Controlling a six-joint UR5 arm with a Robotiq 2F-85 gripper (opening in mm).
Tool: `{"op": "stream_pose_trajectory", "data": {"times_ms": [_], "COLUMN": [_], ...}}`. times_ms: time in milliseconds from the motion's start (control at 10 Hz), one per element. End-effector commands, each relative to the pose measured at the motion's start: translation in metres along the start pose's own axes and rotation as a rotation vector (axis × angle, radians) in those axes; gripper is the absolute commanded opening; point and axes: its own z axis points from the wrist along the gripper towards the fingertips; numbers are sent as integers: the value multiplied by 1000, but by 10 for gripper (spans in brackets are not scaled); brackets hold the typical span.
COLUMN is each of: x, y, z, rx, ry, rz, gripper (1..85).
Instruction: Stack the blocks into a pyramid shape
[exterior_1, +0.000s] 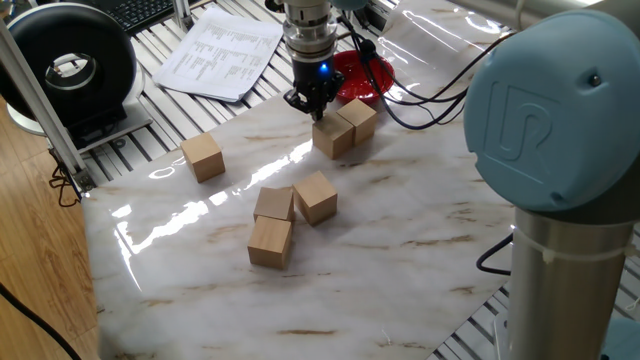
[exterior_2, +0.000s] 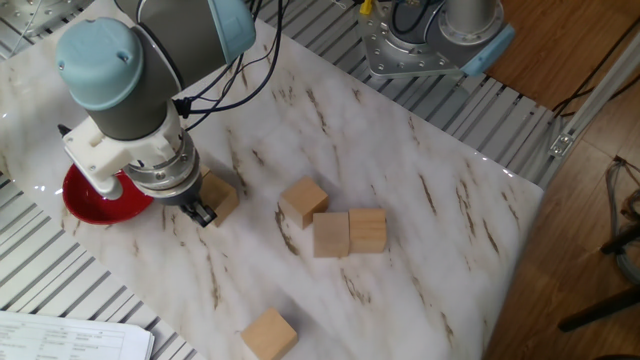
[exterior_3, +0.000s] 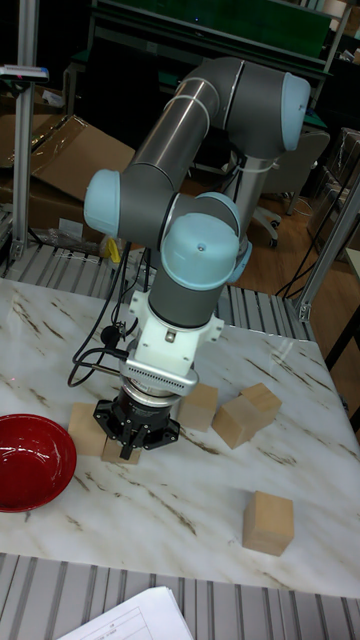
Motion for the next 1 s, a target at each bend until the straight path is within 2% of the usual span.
{"op": "stream_pose_trajectory", "data": {"times_ms": [0,900], "x": [1,7], "y": [2,0], "z": [-1,1], "rx": [-13,-23], "ry": [2,7], "rz": [6,2], "gripper": [13,13]}}
